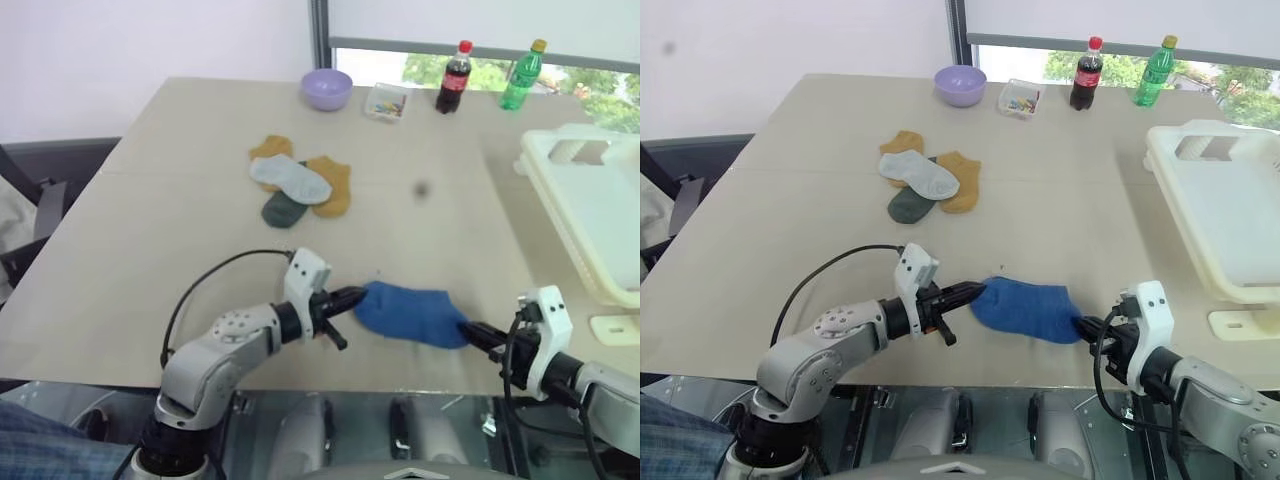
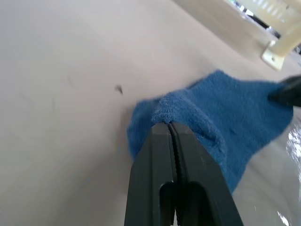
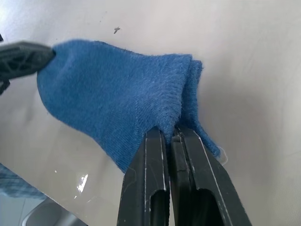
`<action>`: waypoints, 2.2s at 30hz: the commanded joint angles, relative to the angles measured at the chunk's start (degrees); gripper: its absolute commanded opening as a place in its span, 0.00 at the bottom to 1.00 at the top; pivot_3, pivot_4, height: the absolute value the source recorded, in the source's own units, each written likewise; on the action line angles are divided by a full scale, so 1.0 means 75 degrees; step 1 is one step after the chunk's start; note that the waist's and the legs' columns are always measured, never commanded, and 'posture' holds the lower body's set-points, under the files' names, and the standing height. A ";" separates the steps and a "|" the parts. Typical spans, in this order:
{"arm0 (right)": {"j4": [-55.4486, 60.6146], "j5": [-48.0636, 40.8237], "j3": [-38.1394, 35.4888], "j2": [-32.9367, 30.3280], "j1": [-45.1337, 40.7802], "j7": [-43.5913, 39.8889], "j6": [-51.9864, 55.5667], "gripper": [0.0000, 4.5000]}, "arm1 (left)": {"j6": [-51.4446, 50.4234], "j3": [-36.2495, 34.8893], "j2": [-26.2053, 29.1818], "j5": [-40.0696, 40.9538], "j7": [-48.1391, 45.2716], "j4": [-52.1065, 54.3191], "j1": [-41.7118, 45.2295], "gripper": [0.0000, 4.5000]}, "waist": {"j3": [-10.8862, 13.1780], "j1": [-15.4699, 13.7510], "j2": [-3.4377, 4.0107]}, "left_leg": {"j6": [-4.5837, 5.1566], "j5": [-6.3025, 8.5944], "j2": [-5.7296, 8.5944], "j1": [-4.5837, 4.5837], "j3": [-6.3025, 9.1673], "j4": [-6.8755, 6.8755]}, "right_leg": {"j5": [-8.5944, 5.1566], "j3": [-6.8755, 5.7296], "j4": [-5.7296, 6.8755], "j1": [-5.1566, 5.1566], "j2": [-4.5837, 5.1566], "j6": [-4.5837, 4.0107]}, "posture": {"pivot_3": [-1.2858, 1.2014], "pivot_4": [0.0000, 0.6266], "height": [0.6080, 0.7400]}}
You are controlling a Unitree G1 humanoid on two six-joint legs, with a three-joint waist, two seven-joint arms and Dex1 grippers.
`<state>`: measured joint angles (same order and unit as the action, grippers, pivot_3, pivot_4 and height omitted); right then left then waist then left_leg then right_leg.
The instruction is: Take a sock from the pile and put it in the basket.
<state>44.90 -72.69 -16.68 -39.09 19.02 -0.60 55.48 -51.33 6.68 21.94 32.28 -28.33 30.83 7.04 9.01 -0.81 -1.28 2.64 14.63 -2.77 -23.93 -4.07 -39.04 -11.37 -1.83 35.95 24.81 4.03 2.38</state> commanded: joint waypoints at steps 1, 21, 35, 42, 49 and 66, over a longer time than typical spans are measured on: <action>0.0166 -0.0042 -0.0084 -0.0065 0.0000 0.0014 -0.0207 0.00 | 0.0018 -0.0062 -0.0136 0.0060 0.0184 0.0083 0.0169 0.01 | 0.0000 0.0001 0.0000 | 0.0000 0.0000 0.0000 0.0000 0.0000 0.0000 | 0.0000 0.0000 -0.0001 0.0000 0.0000 0.0000 | 0.52 0.24 0.97; 0.0220 0.1018 0.0143 -0.0261 0.0176 -0.0364 -0.0372 0.43 | -0.0233 -0.0041 -0.0065 0.0185 0.0203 0.0000 0.0132 0.00 | 0.0000 -0.0008 0.0000 | 0.0001 0.0000 0.0005 0.0000 0.0000 0.0000 | 0.0000 -0.0001 -0.0001 0.0000 0.0000 0.0000 | 0.52 0.24 0.97; -0.0776 0.4724 0.1857 -0.1055 -0.1572 -0.4785 -0.3613 0.54 | -0.0044 0.0217 0.0013 0.0006 0.0037 -0.0313 0.0242 0.00 | 0.0005 -0.0008 -0.0002 | 0.0001 0.0000 0.0014 0.0009 0.0002 0.0002 | 0.0000 -0.0011 -0.0003 -0.0004 -0.0007 0.0001 | 0.52 0.24 0.97; -0.2202 0.5551 0.3122 -0.0424 -0.2490 -0.6128 -0.4458 0.54 | 0.0239 0.0446 0.0211 -0.0225 -0.0203 -0.0399 0.0193 0.00 | 0.0009 -0.0003 -0.0007 | 0.0008 0.0004 0.0032 0.0001 -0.0002 0.0005 | 0.0001 -0.0003 -0.0011 -0.0005 0.0001 -0.0002 | 0.52 0.24 0.97; -0.3326 0.6567 0.3736 -0.0453 -0.2817 -0.6615 -0.4589 0.54 | 0.0328 0.0476 0.0149 -0.0278 -0.0214 -0.0482 0.0158 0.00 | 0.0009 -0.0009 -0.0005 | 0.0008 0.0004 0.0026 0.0007 -0.0001 0.0003 | 0.0002 -0.0008 -0.0004 -0.0005 -0.0002 -0.0002 | 0.52 0.24 0.97; -0.3635 0.7517 0.4089 -0.0335 -0.2834 -0.6657 -0.4280 0.55 | -0.3521 -0.2064 -0.0336 0.2898 0.0312 -0.2505 0.1181 0.67 | -0.0003 0.0003 -0.0013 | 0.0008 0.0003 0.0019 0.0025 0.0007 -0.0023 | 0.0002 -0.0022 0.0023 -0.0023 -0.0007 0.0001 | 0.52 0.24 0.97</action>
<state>19.15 -18.13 12.57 -41.65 -3.05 -50.71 21.54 -69.67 -8.65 19.15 51.41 -27.57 14.26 14.57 8.99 -0.79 -1.38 2.71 14.65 -2.62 -23.74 -4.02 -39.22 -11.36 -2.00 36.12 24.64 3.99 2.39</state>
